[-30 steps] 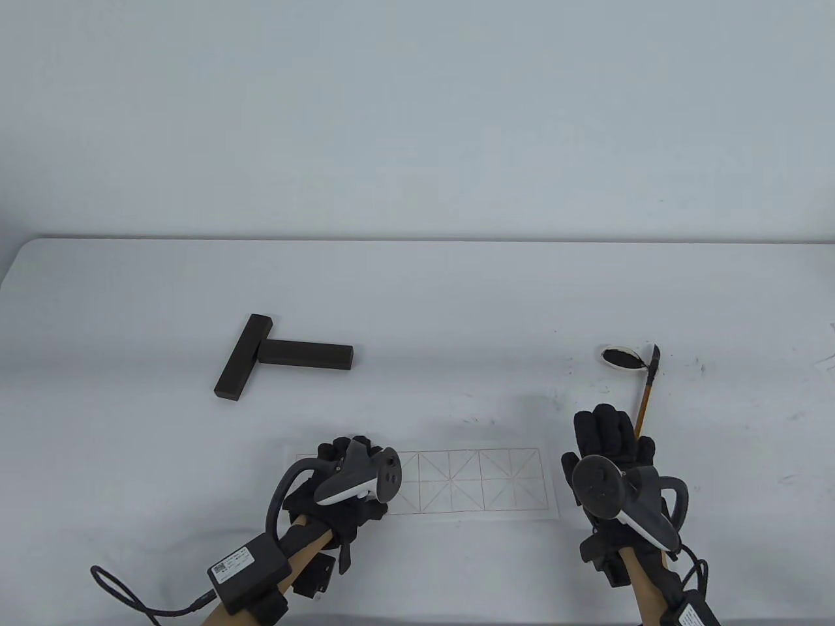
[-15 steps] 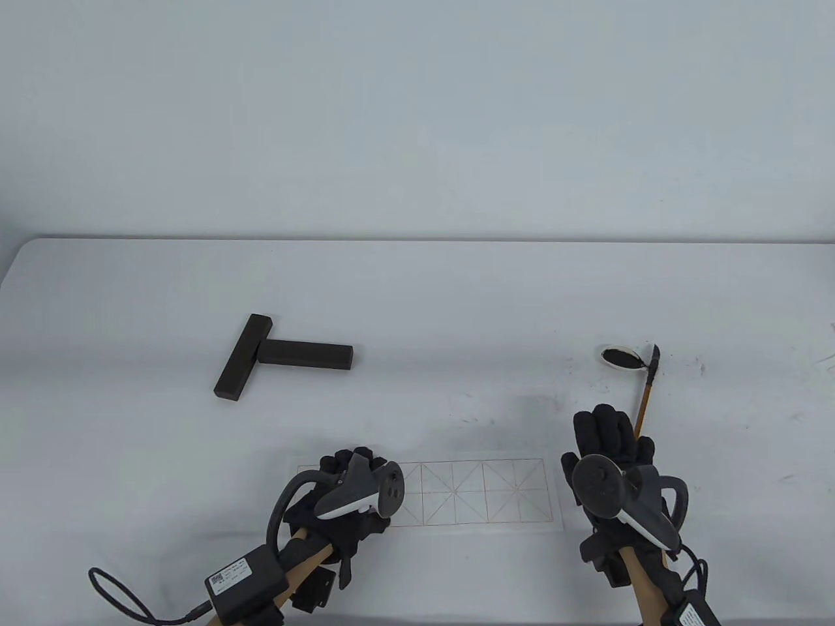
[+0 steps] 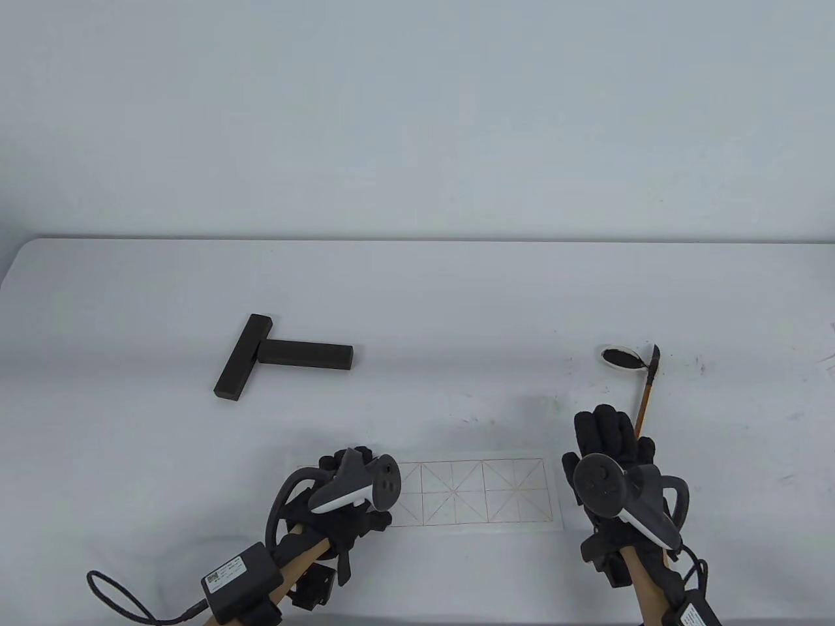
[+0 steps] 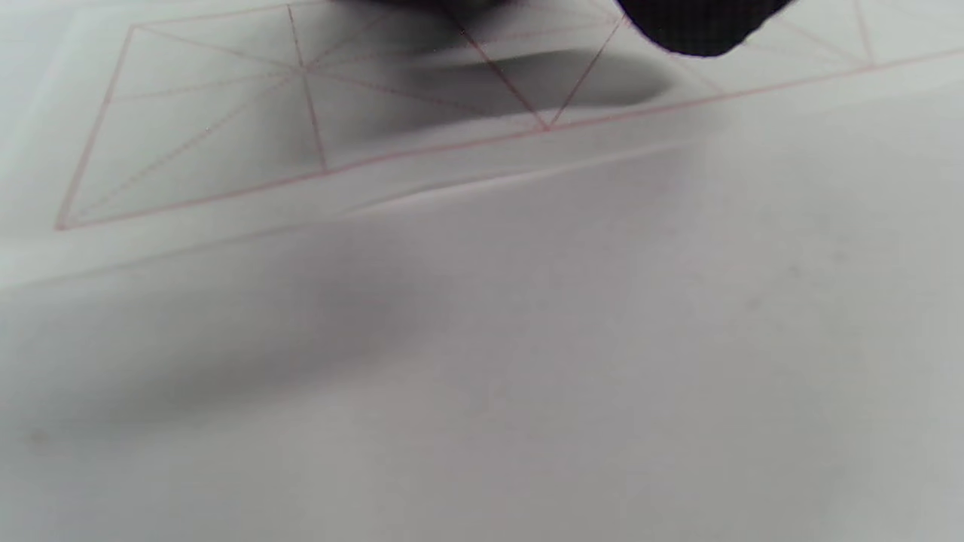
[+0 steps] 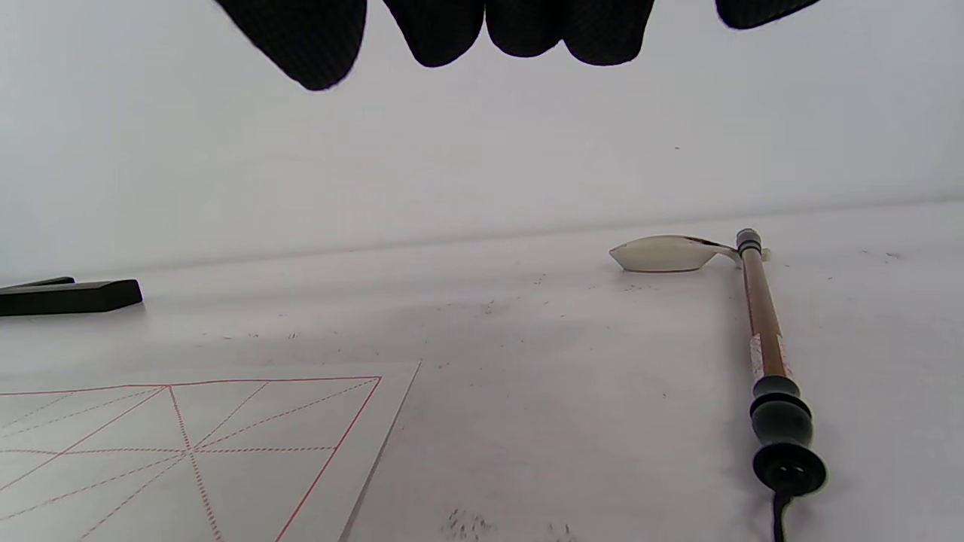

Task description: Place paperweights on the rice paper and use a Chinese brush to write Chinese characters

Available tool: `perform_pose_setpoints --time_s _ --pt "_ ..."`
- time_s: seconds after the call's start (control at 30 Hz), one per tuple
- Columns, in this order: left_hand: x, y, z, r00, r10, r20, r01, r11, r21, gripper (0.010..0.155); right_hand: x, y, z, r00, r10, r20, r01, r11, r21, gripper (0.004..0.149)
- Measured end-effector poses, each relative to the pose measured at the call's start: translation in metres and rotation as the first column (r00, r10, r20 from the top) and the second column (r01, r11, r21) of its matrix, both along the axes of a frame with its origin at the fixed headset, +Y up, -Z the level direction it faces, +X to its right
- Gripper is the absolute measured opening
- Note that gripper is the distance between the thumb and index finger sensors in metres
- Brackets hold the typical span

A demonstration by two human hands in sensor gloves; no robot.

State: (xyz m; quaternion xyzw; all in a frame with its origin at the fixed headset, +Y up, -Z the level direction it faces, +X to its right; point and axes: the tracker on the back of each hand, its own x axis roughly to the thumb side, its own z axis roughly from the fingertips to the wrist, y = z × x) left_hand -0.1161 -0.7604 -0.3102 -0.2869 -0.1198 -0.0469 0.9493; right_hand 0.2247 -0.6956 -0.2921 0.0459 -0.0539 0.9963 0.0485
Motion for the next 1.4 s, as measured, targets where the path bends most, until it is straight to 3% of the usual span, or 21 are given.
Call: perform_pose_setpoints --time_s 0.13,0.27,0.47,0.63,0.83,1.03,1.4 --pt "-0.016 0.021 -0.008 0.998 0.045 -0.044 -0.042 0.997 0.062 0.085 0.003 0.000 -0.001 1.000 -0.011 0.010 0.011 1.000 0.000 0.064" --pt "-0.042 0.044 -0.025 0.983 0.089 -0.158 -0.067 0.989 0.135 0.085 0.004 0.000 -0.001 1.000 -0.013 0.015 0.013 1.000 -0.003 0.064" --pt "-0.101 0.074 -0.069 0.889 0.152 -0.433 -0.041 0.966 0.256 0.084 0.005 0.000 -0.001 1.000 -0.010 0.016 0.010 1.000 -0.009 0.064" --pt "-0.152 0.084 -0.108 0.761 0.088 -0.643 0.070 0.974 0.215 0.084 0.005 0.000 -0.001 1.000 -0.020 0.020 0.020 1.000 -0.017 0.064" --pt "-0.191 0.068 -0.141 0.640 0.054 -0.767 0.080 0.987 0.137 0.084 0.004 -0.001 -0.002 1.000 -0.023 0.011 0.023 0.999 -0.031 0.064" --pt "-0.204 0.032 -0.160 0.555 0.102 -0.825 -0.073 0.995 0.074 0.083 0.004 0.002 -0.002 1.000 -0.023 0.008 0.023 0.999 -0.025 0.064" --pt "-0.187 0.018 -0.174 0.575 -0.056 -0.816 0.137 0.990 0.028 0.076 0.007 0.004 -0.003 0.999 -0.042 0.017 0.042 0.999 -0.022 0.064"
